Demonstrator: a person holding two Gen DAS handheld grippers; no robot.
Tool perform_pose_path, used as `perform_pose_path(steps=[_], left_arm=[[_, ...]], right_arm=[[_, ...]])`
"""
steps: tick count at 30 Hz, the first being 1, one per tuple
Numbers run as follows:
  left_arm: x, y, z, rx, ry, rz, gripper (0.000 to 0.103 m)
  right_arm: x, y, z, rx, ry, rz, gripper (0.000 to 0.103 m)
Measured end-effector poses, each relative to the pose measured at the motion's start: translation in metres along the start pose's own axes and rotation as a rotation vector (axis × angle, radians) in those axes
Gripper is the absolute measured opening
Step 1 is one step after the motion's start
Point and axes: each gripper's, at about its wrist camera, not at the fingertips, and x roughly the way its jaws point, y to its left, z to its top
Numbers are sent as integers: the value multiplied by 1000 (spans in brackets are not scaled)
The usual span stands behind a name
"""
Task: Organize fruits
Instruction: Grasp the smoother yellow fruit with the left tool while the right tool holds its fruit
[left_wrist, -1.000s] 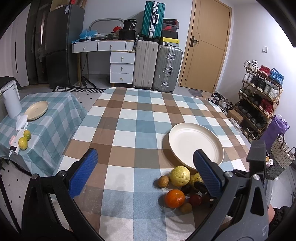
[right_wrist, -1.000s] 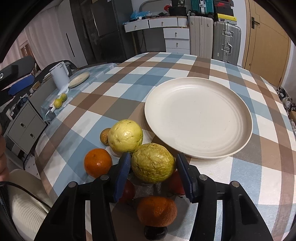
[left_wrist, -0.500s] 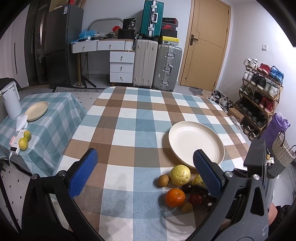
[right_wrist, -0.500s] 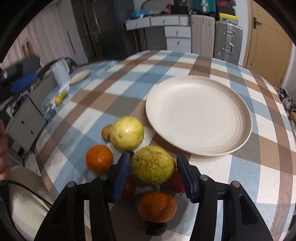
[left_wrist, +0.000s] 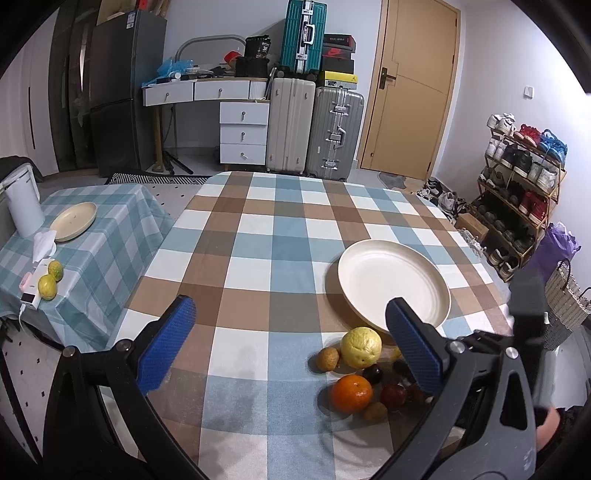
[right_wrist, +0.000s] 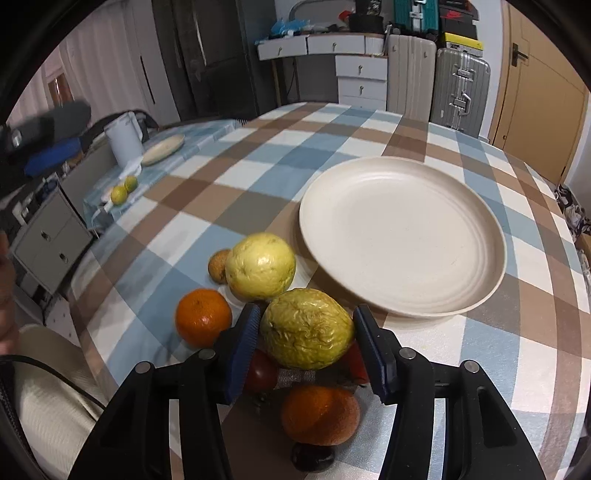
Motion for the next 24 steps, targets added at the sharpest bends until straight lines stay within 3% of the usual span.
perform_pose_path(steps=[6,9,12,19,24], left_arm=[[7,1,-5,19,36,5,103],[18,-2,-7,35,77,-35,103],[34,-9,-9,77,128,-62,103],[74,-23,-29,106,355,-126,103],[83,-30,-37,182,376,-109,103]], right_arm=[[-25,-18,3,91,-70,58,53],[-39,-30,2,145,-109,98,53],[-53,-41,2,184,-145,119,53],[-86,-58,-1,231,-223,128,53],[-96,-64,-2,239,-248,135,53]])
